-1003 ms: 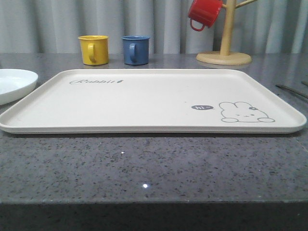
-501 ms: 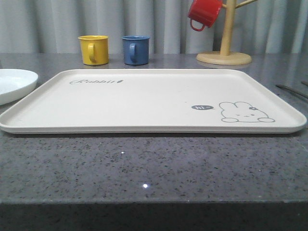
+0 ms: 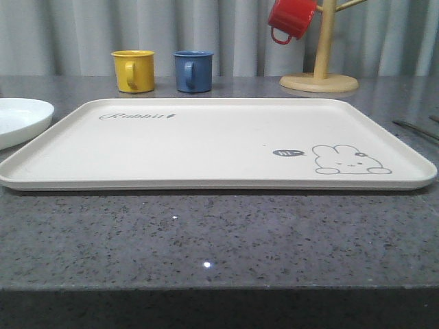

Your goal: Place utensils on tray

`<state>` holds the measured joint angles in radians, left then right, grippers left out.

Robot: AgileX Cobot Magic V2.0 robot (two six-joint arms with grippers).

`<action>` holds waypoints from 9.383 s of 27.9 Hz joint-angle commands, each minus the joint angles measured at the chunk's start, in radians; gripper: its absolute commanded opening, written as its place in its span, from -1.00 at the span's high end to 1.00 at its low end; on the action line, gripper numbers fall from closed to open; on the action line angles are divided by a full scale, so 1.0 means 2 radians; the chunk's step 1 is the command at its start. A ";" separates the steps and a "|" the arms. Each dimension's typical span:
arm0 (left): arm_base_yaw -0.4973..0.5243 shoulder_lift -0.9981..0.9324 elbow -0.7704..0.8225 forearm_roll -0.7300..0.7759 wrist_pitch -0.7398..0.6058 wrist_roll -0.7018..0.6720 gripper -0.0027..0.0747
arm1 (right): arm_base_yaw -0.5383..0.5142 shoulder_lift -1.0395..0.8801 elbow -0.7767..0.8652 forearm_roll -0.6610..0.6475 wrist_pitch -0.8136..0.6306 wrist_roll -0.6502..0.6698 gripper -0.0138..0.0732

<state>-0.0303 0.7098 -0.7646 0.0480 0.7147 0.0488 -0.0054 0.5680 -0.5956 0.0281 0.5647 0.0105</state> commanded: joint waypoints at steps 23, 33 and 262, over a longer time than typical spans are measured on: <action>0.200 0.392 -0.199 -0.249 0.014 0.183 -0.35 | -0.002 0.005 -0.018 -0.003 -0.032 -0.005 -0.46; 0.194 0.437 -0.199 -0.268 -0.002 0.187 -0.25 | -0.002 0.005 -0.018 -0.003 -0.032 -0.005 -0.46; -0.270 -0.028 -0.085 0.007 0.115 0.012 -0.07 | 0.227 0.611 -0.468 0.068 0.156 0.212 0.64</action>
<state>-0.5611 0.6534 -0.9066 0.0607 1.0087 0.0827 0.4513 1.8234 -1.4980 0.1557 0.9071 0.4342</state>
